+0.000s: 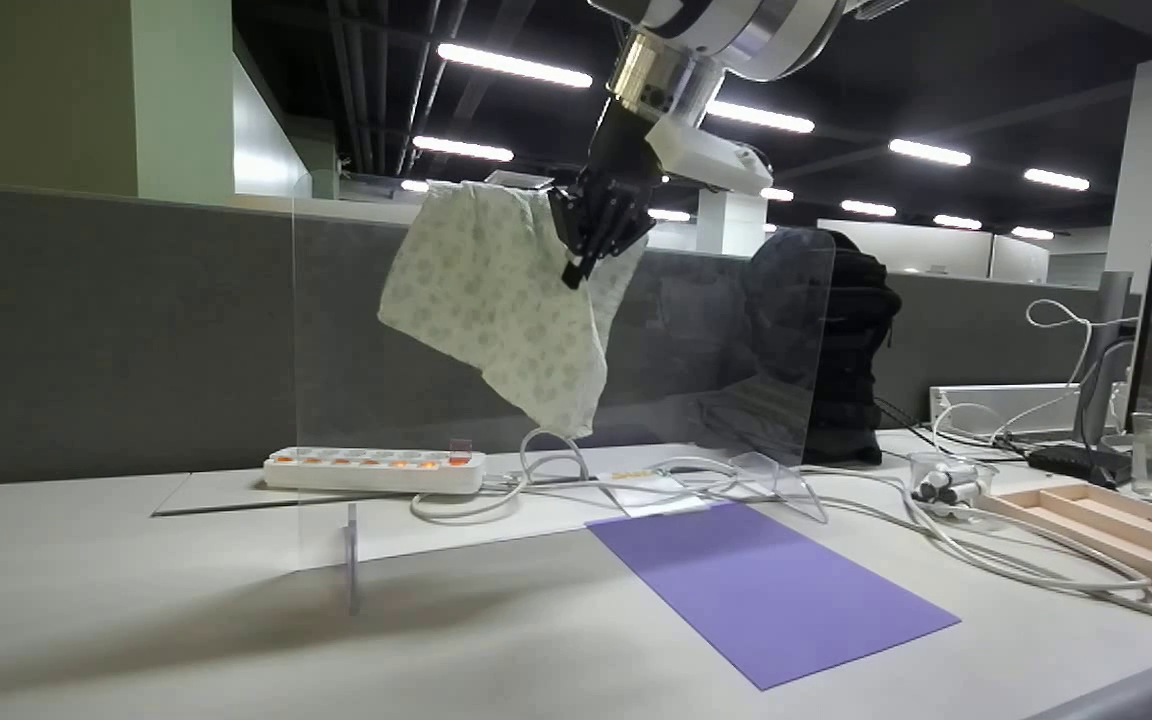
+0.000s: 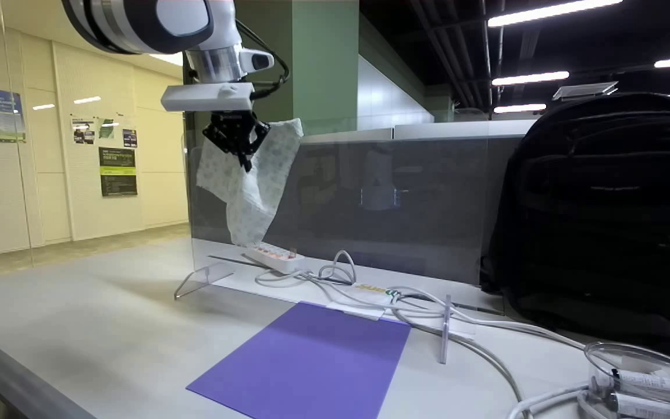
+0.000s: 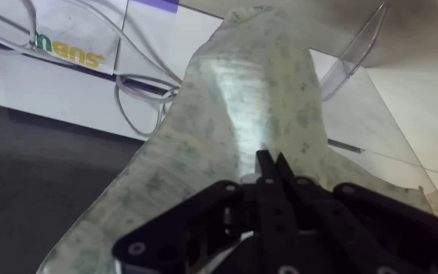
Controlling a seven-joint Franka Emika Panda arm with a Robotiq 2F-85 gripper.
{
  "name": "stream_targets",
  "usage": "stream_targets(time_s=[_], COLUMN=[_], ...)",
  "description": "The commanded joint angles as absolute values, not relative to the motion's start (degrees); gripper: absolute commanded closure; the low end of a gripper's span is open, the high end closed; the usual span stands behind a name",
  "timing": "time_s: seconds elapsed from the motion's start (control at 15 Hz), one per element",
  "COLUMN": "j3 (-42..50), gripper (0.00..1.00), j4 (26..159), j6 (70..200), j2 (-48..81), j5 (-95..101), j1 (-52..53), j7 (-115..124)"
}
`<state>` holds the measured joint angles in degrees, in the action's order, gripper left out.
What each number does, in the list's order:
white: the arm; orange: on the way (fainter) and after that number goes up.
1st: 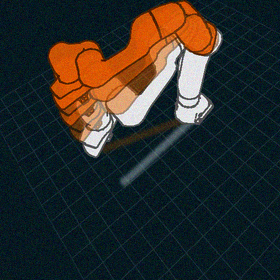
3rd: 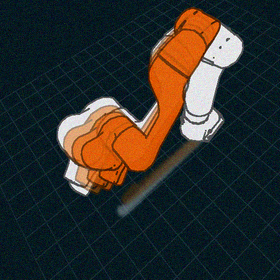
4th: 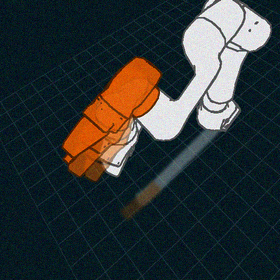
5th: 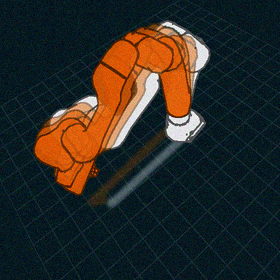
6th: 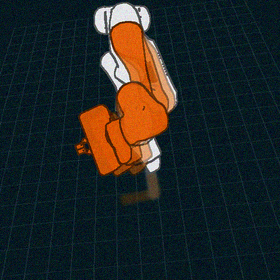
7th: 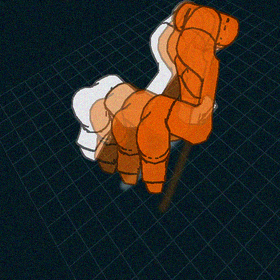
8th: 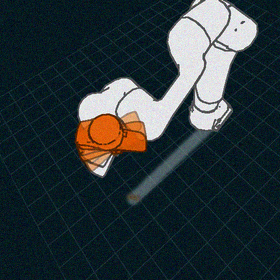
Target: Take the cloth and put it on the table
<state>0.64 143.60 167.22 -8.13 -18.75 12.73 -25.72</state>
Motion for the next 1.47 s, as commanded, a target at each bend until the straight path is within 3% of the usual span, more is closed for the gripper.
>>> stream_targets(time_s=[0.0,0.6,0.67,0.8,1.4], j3=[1.6,2.1,2.2,2.5,2.1], gripper=[1.0,1.0,0.73,0.66,0.04], j4=[145.4,151.0,151.3,151.7,151.4], j6=[158.6,146.8,146.2,144.9,142.9], j2=[-10.8,-11.0,-10.9,-10.9,-13.0], j5=[-16.1,-4.5,-3.8,-3.7,-2.8], j1=[11.0,2.3,1.6,0.9,0.1], j7=[-26.0,-20.7,-19.9,-19.5,-14.7])
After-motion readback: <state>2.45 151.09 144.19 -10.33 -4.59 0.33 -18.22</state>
